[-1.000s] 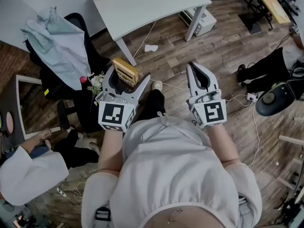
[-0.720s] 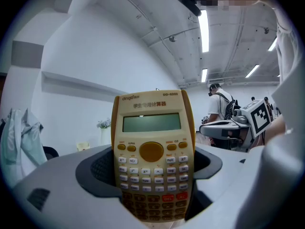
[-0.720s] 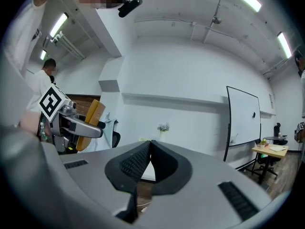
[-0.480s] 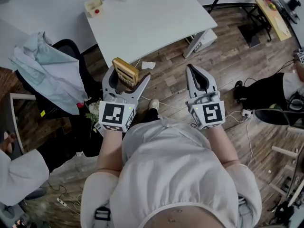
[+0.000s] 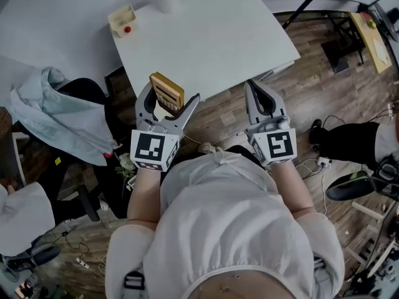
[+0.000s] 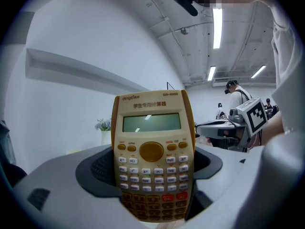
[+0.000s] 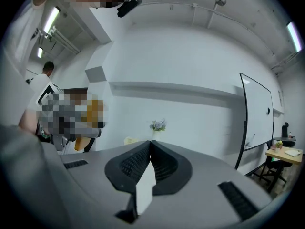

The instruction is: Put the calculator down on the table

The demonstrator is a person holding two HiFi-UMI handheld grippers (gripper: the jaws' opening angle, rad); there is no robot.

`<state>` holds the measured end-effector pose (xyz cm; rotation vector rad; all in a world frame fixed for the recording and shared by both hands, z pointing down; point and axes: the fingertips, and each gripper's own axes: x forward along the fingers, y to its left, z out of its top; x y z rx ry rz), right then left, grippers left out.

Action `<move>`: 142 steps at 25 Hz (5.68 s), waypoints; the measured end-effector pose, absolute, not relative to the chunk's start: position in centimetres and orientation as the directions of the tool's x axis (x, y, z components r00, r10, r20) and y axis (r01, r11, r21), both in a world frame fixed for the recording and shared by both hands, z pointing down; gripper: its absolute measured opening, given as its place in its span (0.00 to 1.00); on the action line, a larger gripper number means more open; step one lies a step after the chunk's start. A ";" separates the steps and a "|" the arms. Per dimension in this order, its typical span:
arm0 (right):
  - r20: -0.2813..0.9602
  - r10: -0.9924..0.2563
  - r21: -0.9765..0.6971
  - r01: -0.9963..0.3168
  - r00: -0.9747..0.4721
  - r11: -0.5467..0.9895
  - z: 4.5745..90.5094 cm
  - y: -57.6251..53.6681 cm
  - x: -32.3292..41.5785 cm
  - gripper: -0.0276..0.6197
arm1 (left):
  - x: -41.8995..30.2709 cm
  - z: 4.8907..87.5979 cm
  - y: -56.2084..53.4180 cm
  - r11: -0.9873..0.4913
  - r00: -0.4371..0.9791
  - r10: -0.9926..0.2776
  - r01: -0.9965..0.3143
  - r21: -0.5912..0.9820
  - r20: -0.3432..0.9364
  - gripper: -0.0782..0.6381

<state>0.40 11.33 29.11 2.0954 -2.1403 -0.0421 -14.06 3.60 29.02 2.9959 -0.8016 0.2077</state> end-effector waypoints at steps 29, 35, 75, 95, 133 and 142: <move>0.275 -0.832 0.014 -0.863 -0.482 0.505 38.9 -14.1 14.1 0.05 | -2.0 41.4 -14.2 -0.542 0.496 -0.771 -0.840 -0.003 0.399 0.69; 0.343 -0.767 -0.017 -0.820 -0.543 0.573 44.0 -16.6 14.1 0.05 | -1.9 48.4 -16.0 -0.489 0.422 -0.734 -0.872 0.017 0.532 0.69; 0.408 -0.701 -0.135 -0.798 -0.585 0.587 50.7 -18.7 15.8 0.05 | 0.4 61.1 -16.0 -0.450 0.304 -0.473 -0.890 0.070 0.827 0.69; 0.280 -0.848 0.019 -0.881 -0.450 0.474 40.4 -15.1 14.6 0.05 | -1.6 40.9 -16.5 -0.485 0.427 -0.817 -0.872 -0.062 0.388 0.30; 0.080 -0.878 0.087 -0.874 -0.472 0.478 30.0 -12.7 12.9 0.05 | -4.2 26.9 -14.2 -0.623 0.619 -0.782 -0.775 -0.107 0.075 0.13; 0.062 -0.878 0.103 -0.872 -0.475 0.479 29.6 -13.0 12.5 0.05 | -3.7 27.3 -14.5 -0.629 0.622 -0.776 -0.775 -0.063 0.103 0.13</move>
